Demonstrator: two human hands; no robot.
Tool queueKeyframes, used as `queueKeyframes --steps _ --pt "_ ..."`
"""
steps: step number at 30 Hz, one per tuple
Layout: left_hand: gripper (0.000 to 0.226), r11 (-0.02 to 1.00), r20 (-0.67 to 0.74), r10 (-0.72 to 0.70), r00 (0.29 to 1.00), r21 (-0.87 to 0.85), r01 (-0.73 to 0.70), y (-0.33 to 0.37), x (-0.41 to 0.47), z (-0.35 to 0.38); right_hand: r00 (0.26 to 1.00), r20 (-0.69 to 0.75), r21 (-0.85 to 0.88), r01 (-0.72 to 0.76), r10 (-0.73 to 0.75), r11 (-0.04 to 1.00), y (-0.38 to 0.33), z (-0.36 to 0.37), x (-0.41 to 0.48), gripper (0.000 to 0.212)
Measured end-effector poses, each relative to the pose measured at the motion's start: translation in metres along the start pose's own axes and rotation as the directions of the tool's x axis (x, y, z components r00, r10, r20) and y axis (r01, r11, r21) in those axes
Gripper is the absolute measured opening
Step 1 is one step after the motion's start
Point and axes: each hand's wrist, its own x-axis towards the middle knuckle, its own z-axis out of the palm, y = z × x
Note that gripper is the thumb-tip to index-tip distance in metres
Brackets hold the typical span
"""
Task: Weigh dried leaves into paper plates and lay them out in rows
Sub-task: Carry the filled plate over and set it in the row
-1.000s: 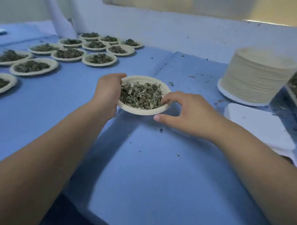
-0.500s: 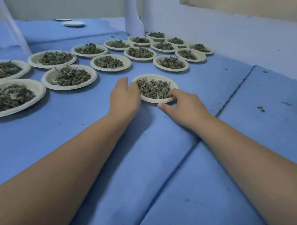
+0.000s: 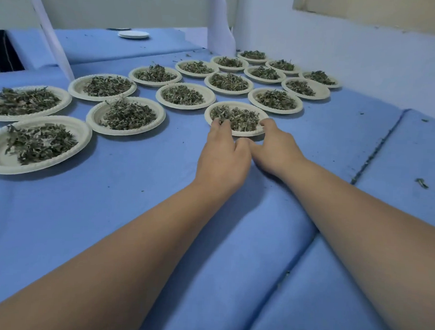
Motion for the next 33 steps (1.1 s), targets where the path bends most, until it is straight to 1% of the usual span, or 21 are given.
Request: queueKeyframes --steps 2,4,6,9,12,14,17,19,21,23,25,27,28,29,30,31,32,33 --pt "0.055 0.999 0.026 0.029 0.999 -0.024 -0.029 0.012 -0.010 0.006 1.000 -0.002 0.050 0.017 -0.017 0.999 0.002 -0.013 -0.015 0.067" --pt "0.050 0.993 0.076 0.089 0.993 -0.082 -0.082 0.025 -0.025 0.016 0.999 -0.016 0.089 0.048 -0.047 0.995 0.011 -0.032 -0.039 0.065" --pt "0.049 0.984 0.118 0.127 0.985 -0.140 -0.110 0.041 -0.038 0.031 0.997 -0.032 0.088 0.071 -0.069 0.994 0.027 -0.055 -0.067 0.060" --pt "0.053 0.970 0.206 0.219 0.954 -0.148 -0.191 0.073 -0.062 0.059 0.996 -0.064 0.064 0.060 -0.056 0.996 0.059 -0.093 -0.112 0.053" --pt "0.052 0.940 0.259 0.326 0.909 -0.191 -0.283 0.109 -0.088 0.094 0.996 -0.094 0.047 0.010 -0.006 0.999 0.089 -0.129 -0.156 0.054" --pt "0.053 0.919 0.292 0.378 0.879 -0.230 -0.320 0.140 -0.107 0.123 0.988 -0.140 0.055 -0.058 0.065 0.997 0.118 -0.158 -0.188 0.063" --pt "0.061 0.894 0.362 0.435 0.824 -0.285 -0.347 0.188 -0.137 0.164 0.958 -0.235 0.095 -0.146 0.165 0.985 0.168 -0.201 -0.240 0.075" --pt "0.065 0.849 0.365 0.524 0.770 -0.296 -0.438 0.217 -0.154 0.186 0.926 -0.319 0.133 -0.169 0.203 0.977 0.198 -0.229 -0.274 0.075" --pt "0.068 0.781 0.326 0.624 0.711 -0.299 -0.548 0.244 -0.167 0.203 0.882 -0.409 0.150 -0.189 0.235 0.970 0.231 -0.255 -0.307 0.070" --pt "0.071 0.710 0.295 0.705 0.645 -0.305 -0.635 0.271 -0.176 0.219 0.833 -0.468 0.128 -0.265 0.294 0.956 0.267 -0.274 -0.340 0.062" --pt "0.072 0.634 0.299 0.770 0.563 -0.266 -0.726 0.297 -0.182 0.234 0.782 -0.532 0.027 -0.368 0.325 0.929 0.301 -0.285 -0.372 0.057" --pt "0.070 0.546 0.338 0.812 0.476 -0.152 -0.824 0.324 -0.184 0.250 0.751 -0.584 -0.133 -0.463 0.308 0.876 0.332 -0.294 -0.398 0.051" --pt "0.065 0.502 0.366 0.819 0.442 -0.084 -0.861 0.336 -0.185 0.258 0.723 -0.599 -0.167 -0.532 0.343 0.830 0.344 -0.300 -0.409 0.046" --pt "0.059 0.470 0.399 0.814 0.422 -0.025 -0.882 0.348 -0.185 0.266 0.674 -0.612 -0.157 -0.616 0.413 0.772 0.354 -0.306 -0.418 0.041" --pt "0.051 0.453 0.442 0.795 0.415 0.023 -0.891 0.357 -0.185 0.271 0.618 -0.612 -0.128 -0.694 0.494 0.709 0.362 -0.312 -0.424 0.037" --pt "0.042 0.437 0.486 0.771 0.412 0.066 -0.897 0.364 -0.185 0.277 0.578 -0.594 -0.111 -0.748 0.559 0.654 0.367 -0.317 -0.426 0.035" --pt "0.033 0.413 0.519 0.752 0.407 0.110 -0.904 0.367 -0.185 0.281 0.566 -0.565 -0.118 -0.775 0.600 0.621 0.371 -0.320 -0.427 0.034" --pt "0.026 0.379 0.536 0.744 0.399 0.153 -0.913 0.370 -0.184 0.284 0.572 -0.536 -0.138 -0.785 0.621 0.604 0.374 -0.321 -0.427 0.033"
